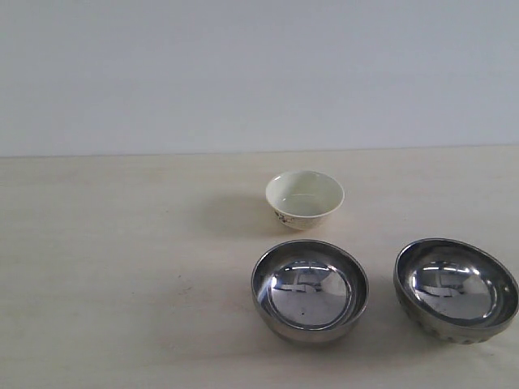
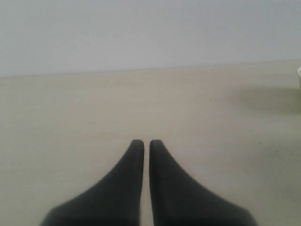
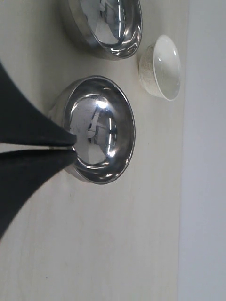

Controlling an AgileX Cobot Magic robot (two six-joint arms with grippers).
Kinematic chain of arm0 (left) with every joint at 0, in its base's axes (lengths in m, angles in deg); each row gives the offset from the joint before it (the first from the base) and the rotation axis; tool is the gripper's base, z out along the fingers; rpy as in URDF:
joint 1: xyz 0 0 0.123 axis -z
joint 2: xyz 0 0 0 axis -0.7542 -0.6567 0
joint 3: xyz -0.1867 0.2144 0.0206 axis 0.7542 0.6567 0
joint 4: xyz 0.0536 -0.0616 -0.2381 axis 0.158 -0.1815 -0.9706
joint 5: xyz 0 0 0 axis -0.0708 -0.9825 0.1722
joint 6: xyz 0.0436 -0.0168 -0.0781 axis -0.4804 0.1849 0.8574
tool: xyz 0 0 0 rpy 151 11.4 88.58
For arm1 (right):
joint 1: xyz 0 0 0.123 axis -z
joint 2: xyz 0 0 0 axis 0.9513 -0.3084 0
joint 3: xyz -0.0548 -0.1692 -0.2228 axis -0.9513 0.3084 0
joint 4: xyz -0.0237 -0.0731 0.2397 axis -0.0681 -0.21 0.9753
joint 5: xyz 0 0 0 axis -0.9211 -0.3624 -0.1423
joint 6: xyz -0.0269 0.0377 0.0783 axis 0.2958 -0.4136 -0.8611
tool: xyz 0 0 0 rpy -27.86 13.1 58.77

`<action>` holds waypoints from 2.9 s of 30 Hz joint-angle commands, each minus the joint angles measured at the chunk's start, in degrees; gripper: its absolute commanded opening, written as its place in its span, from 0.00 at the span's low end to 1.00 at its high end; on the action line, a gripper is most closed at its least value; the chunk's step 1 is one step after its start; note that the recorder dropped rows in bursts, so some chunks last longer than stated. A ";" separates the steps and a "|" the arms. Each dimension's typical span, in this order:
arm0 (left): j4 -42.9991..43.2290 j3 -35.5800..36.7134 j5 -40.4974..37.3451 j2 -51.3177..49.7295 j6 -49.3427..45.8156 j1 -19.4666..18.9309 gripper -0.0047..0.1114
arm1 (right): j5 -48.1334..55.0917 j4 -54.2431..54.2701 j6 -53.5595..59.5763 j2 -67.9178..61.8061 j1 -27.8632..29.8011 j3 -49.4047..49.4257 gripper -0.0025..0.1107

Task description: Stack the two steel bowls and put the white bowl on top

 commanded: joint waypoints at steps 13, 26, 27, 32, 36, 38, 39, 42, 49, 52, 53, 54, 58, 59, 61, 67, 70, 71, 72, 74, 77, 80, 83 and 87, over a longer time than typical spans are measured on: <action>-0.45 0.23 0.15 0.17 -0.31 -0.15 0.07 | -0.61 -0.15 0.00 0.24 -0.11 -0.01 0.02; -0.45 0.23 0.15 0.17 -0.31 -0.15 0.07 | -25.45 -0.13 0.00 0.24 -0.11 -0.01 0.02; -0.45 0.23 0.15 0.17 -0.31 -0.15 0.07 | -28.81 -0.13 -0.64 0.24 -0.11 -0.01 0.02; -0.45 0.23 0.15 0.17 -0.31 -0.15 0.07 | -44.42 -0.01 -6.45 0.24 -0.11 -0.01 0.02; -0.45 0.23 0.15 0.17 -0.31 -0.15 0.07 | -52.53 -0.01 -13.37 0.24 -0.11 -0.01 0.02; -0.45 0.23 0.15 0.17 -0.31 -0.15 0.07 | -50.57 -0.01 -14.55 0.24 -0.11 -1.47 0.02; -0.45 0.23 0.15 0.17 -0.31 -0.15 0.07 | -48.13 -0.01 -15.39 0.24 -0.11 -3.23 0.02; -0.45 0.23 0.15 0.17 -0.31 -0.15 0.07 | -36.63 -0.01 -15.92 0.24 -0.11 -10.64 0.02; -0.45 0.23 0.15 0.17 -0.31 -0.15 0.07 | -7.18 -0.01 -12.81 -7.40 -0.11 -29.08 0.02; -0.45 0.23 0.15 0.17 -0.31 -0.15 0.07 | 3.50 -0.01 -9.42 -14.44 -0.11 -35.63 0.02; -0.45 0.23 0.15 0.17 -0.31 -0.15 0.07 | 6.03 -0.01 -8.49 -16.49 -0.11 -37.68 0.02; -0.45 0.23 0.15 0.17 -0.31 -0.15 0.07 | 8.77 0.50 -7.45 -19.08 -0.11 -39.60 0.02; -0.45 0.23 0.15 0.17 -0.31 -0.15 0.07 | 16.97 7.35 1.21 -28.91 -0.11 -45.72 0.02; -0.45 0.23 0.15 0.17 -0.31 -0.15 0.07 | 18.70 8.53 3.29 -31.53 -0.11 -46.85 0.02; -0.45 0.23 0.15 0.17 -0.31 -0.15 0.07 | 21.17 9.49 4.53 -36.99 -0.11 -49.23 0.02; -0.45 0.23 0.15 0.17 -0.31 -0.15 0.07 | 25.19 9.60 4.53 -52.58 -0.01 -52.13 0.16; -0.45 0.23 0.15 0.17 -0.31 -0.15 0.07 | 27.11 9.44 4.41 -60.71 -0.01 -52.13 0.38; -0.45 0.23 0.15 0.17 -0.31 -0.15 0.07 | 27.95 8.88 4.41 -63.25 -0.01 -52.13 0.45; -0.45 0.23 0.15 0.17 -0.31 -0.15 0.07 | 28.76 8.52 4.07 -65.22 -0.01 -52.13 0.49; -0.45 0.23 0.15 0.17 -0.31 -0.15 0.07 | 29.80 7.33 3.26 -69.69 -0.01 -52.13 0.52; -0.45 0.23 0.15 0.17 -0.31 -0.15 0.07 | 29.55 7.06 3.14 -74.91 -0.01 -52.13 0.52; -0.45 0.23 0.15 0.17 -0.31 -0.15 0.07 | 27.14 7.06 2.74 -79.02 -0.01 -52.13 0.52; -0.45 0.23 0.15 0.17 -0.31 -0.15 0.07 | 24.56 7.06 2.69 -82.19 -0.01 -52.13 0.52; -0.45 0.23 0.15 0.17 -0.31 -0.15 0.07 | 20.99 5.53 2.45 -84.18 -0.01 -52.13 0.52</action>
